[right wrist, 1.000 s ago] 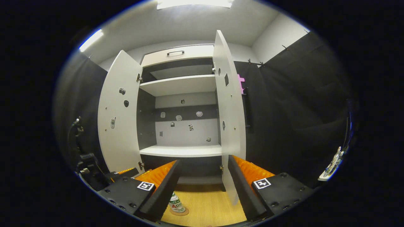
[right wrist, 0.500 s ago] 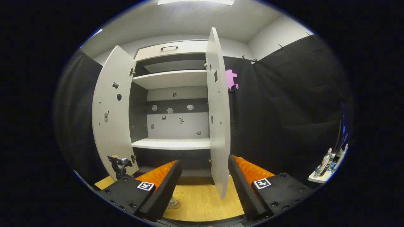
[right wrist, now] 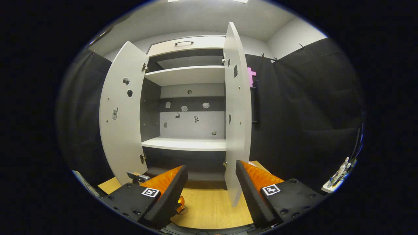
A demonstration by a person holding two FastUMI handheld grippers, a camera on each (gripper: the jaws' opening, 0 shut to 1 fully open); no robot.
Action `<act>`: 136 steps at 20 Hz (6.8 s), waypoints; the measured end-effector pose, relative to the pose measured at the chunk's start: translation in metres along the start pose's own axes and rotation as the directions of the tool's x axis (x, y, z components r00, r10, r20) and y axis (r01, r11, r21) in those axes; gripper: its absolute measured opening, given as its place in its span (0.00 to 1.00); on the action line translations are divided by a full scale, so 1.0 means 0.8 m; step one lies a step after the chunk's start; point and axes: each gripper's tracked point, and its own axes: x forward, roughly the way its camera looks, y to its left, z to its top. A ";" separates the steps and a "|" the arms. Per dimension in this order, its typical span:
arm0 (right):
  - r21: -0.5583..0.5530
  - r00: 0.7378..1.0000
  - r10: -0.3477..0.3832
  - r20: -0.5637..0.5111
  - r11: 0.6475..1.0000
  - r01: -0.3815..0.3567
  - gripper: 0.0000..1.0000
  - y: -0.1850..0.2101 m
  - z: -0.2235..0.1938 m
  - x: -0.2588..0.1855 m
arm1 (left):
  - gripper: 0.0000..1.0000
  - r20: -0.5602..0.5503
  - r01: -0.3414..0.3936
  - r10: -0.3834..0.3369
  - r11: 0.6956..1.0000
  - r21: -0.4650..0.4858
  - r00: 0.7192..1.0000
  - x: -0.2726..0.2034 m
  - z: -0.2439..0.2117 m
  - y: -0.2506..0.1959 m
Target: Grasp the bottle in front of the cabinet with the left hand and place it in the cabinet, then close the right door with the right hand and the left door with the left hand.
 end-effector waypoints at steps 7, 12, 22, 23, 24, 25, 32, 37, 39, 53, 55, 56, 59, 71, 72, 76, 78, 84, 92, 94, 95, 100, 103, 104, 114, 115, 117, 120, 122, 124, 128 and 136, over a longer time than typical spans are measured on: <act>0.032 0.991 0.134 0.022 0.990 -0.134 0.98 -0.023 0.003 0.023 | 0.76 -0.008 -0.050 0.050 0.999 0.009 0.999 -0.024 0.012 -0.009; 0.040 0.977 0.211 0.005 0.977 -0.211 0.98 -0.052 -0.010 0.029 | 0.75 -0.019 -0.108 0.107 0.993 -0.045 0.994 -0.087 0.058 -0.033; 0.039 0.968 0.251 -0.012 0.967 -0.251 0.98 -0.105 -0.045 0.030 | 0.75 0.234 -0.139 0.146 0.989 -0.043 0.961 -0.170 0.324 -0.069; 0.038 0.972 0.237 -0.010 0.971 -0.236 0.98 -0.113 -0.044 0.030 | 0.75 0.253 -0.122 0.126 0.992 -0.030 0.959 -0.167 0.357 -0.073; 0.038 0.977 0.213 -0.001 0.976 -0.213 0.98 -0.123 -0.042 0.030 | 0.75 0.264 -0.112 0.111 0.994 -0.014 0.958 -0.156 0.386 -0.074; 0.041 0.984 0.180 0.007 0.983 -0.180 0.98 -0.132 -0.040 0.031 | 0.75 0.269 -0.110 0.106 0.994 0.000 0.957 -0.148 0.414 -0.072; 0.079 0.989 -0.147 0.006 0.986 0.146 0.98 -0.226 -0.046 0.009 | 0.75 0.285 0.047 -0.025 0.996 -0.070 0.958 -0.002 0.551 -0.073; 0.088 0.934 -0.357 -0.013 0.930 0.357 0.98 -0.276 -0.051 -0.024 | 0.75 0.184 0.050 -0.027 0.991 -0.121 0.983 0.128 0.559 -0.043; 0.082 0.907 -0.422 -0.012 0.903 0.421 0.98 -0.289 -0.050 -0.039 | 0.75 0.165 0.010 0.005 0.996 -0.085 0.986 0.168 0.557 -0.026; 0.088 0.838 -0.545 -0.019 0.834 0.544 0.94 -0.297 -0.042 -0.050 | 0.77 -0.029 -0.059 0.061 0.996 0.073 0.998 0.272 0.449 0.009; 0.091 0.836 -0.549 -0.028 0.831 0.549 0.98 -0.295 -0.043 -0.052 | 0.78 -0.013 -0.052 0.054 0.994 0.095 0.998 0.277 0.451 0.005; 0.093 0.835 -0.549 -0.033 0.830 0.549 0.98 -0.294 -0.044 -0.053 | 0.78 -0.018 -0.046 0.048 0.994 0.096 0.999 0.280 0.447 0.004; 0.090 0.834 -0.550 -0.043 0.829 0.552 0.98 -0.293 -0.044 -0.056 | 0.82 -0.008 -0.048 0.049 0.995 0.082 0.999 0.281 0.447 0.006; 0.097 0.878 -0.476 -0.045 0.873 0.479 0.98 -0.284 -0.046 -0.047 | 0.95 0.339 -0.052 0.038 0.998 0.030 0.940 0.167 0.563 0.001; 0.101 0.893 -0.448 -0.043 0.887 0.450 0.98 -0.279 -0.044 -0.037 | 0.95 0.353 -0.052 0.035 0.998 0.040 0.935 0.149 0.570 -0.003; 0.104 0.948 -0.318 -0.023 0.942 0.318 0.98 -0.259 -0.030 0.004 | 0.95 0.403 -0.070 0.039 0.996 0.063 0.914 0.063 0.579 -0.012; 0.107 0.968 -0.252 -0.018 0.962 0.252 0.94 -0.249 -0.027 0.018 | 0.94 0.432 -0.112 0.067 0.991 0.079 0.900 0.017 0.564 -0.008; 0.093 0.996 -0.088 -0.013 0.992 0.089 0.98 -0.234 -0.022 0.041 | 0.92 0.446 -0.286 0.239 0.957 0.040 0.863 -0.113 0.451 -0.002; 0.131 0.999 0.036 -0.004 0.991 -0.036 0.94 -0.216 -0.025 0.053 | 0.95 0.385 -0.342 0.318 0.940 -0.008 0.866 -0.200 0.334 -0.039; 0.173 1.000 0.000 0.016 0.985 -0.003 0.98 -0.222 -0.015 0.053 | 0.92 0.375 -0.328 0.304 0.945 0.000 0.876 -0.201 0.321 -0.040; 0.191 0.999 -0.025 0.028 0.981 0.019 0.98 -0.228 -0.007 0.056 | 0.95 0.369 -0.314 0.296 0.949 -0.012 0.881 -0.199 0.313 -0.043; 0.133 0.969 -0.201 0.143 0.974 0.182 1.00 -0.297 0.074 0.073 | 0.95 0.303 -0.200 0.202 0.979 -0.036 0.931 -0.176 0.287 -0.058; 0.115 0.952 -0.257 0.165 0.964 0.240 0.98 -0.316 0.126 0.093 | 0.95 0.279 -0.166 0.168 0.986 -0.031 0.945 -0.172 0.285 -0.047; 0.116 0.957 -0.239 0.163 0.968 0.222 0.98 -0.309 0.138 0.103 | 0.95 0.282 -0.168 0.168 0.985 -0.022 0.945 -0.170 0.286 -0.039; 0.083 0.972 -0.164 0.167 0.985 0.152 0.98 -0.245 0.175 0.145 | 0.95 0.271 -0.148 0.153 0.988 -0.040 0.950 -0.171 0.287 0.011; 0.079 0.971 -0.175 0.161 0.983 0.164 0.98 -0.244 0.172 0.146 | 0.95 0.274 -0.151 0.156 0.988 -0.037 0.949 -0.172 0.288 0.016; 0.084 0.966 -0.200 0.165 0.979 0.188 0.97 -0.247 0.172 0.144 | 0.95 0.280 -0.162 0.166 0.986 -0.040 0.945 -0.171 0.289 0.026; 0.092 0.966 -0.204 0.160 0.977 0.191 0.97 -0.243 0.172 0.144 | 0.95 0.298 -0.153 0.162 0.987 -0.052 0.941 -0.170 0.294 0.034; 0.065 0.968 -0.198 0.156 0.980 0.190 0.96 -0.236 0.174 0.144 | 0.95 0.307 -0.158 0.168 0.986 -0.057 0.937 -0.166 0.298 0.042; 0.019 0.967 -0.194 0.168 0.981 0.193 0.97 -0.226 0.177 0.142 | 0.95 0.316 -0.163 0.175 0.985 -0.063 0.932 -0.162 0.302 0.047; -0.008 0.972 -0.161 0.170 0.986 0.165 0.97 -0.196 0.177 0.142 | 0.95 0.325 -0.161 0.180 0.983 -0.085 0.928 -0.160 0.308 0.055; 0.029 0.986 -0.070 0.152 0.997 0.066 0.97 -0.138 0.173 0.153 | 0.95 0.333 -0.213 0.225 0.974 -0.072 0.916 -0.175 0.315 0.088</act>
